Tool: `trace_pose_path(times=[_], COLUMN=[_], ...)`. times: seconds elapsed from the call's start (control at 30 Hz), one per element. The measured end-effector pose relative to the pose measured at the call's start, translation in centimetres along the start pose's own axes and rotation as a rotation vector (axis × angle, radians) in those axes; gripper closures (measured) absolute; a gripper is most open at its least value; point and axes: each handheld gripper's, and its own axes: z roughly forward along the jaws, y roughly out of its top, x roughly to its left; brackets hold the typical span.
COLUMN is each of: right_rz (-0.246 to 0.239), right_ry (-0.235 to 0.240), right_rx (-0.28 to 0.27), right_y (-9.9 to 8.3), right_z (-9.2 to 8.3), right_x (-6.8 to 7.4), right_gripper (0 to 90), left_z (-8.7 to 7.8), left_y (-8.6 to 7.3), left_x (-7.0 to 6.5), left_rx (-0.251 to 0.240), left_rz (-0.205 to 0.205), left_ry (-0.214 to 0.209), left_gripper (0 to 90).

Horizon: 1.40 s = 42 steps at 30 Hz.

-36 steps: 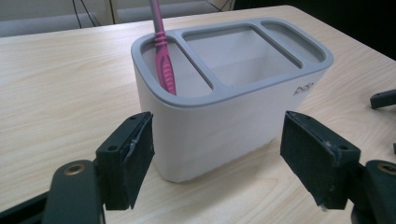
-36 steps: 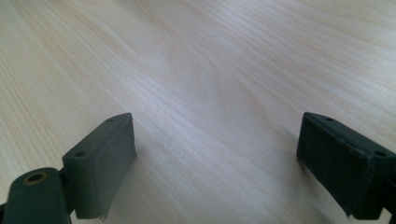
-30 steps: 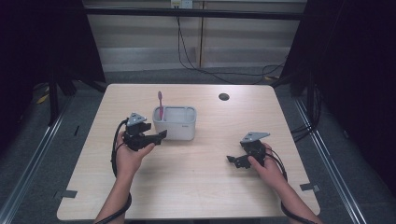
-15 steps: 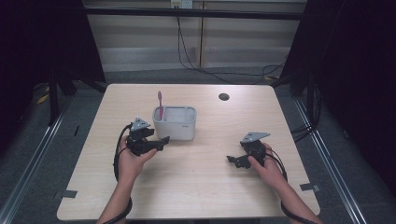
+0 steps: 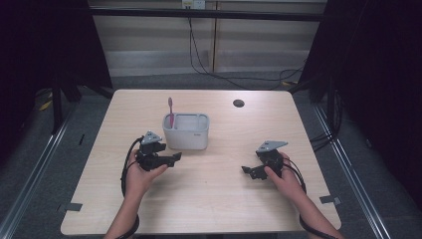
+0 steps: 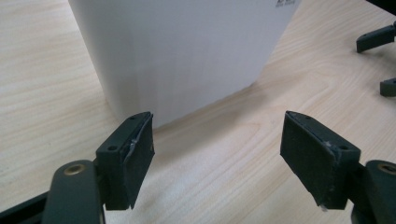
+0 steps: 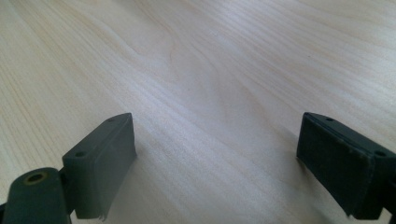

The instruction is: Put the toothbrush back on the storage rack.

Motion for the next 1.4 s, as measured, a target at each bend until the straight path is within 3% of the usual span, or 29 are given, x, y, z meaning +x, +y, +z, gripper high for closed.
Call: trace_pose_path(times=[0.87,1.4], right_rz=[0.0,0.001], right_ry=[0.0,0.0], right_rx=[0.0,0.0], right_y=[0.0,0.0], right_z=[0.0,0.0], right_x=[0.0,0.0], right_gripper=[11.1,11.1], left_z=[-0.2,0.1], left_y=[-2.2,-3.7], left_x=[1.2,1.5], left_rx=[0.062,0.124], left_rz=[0.011,0.053], left_ry=[-0.029,-0.022], left_gripper=[25.7,25.4])
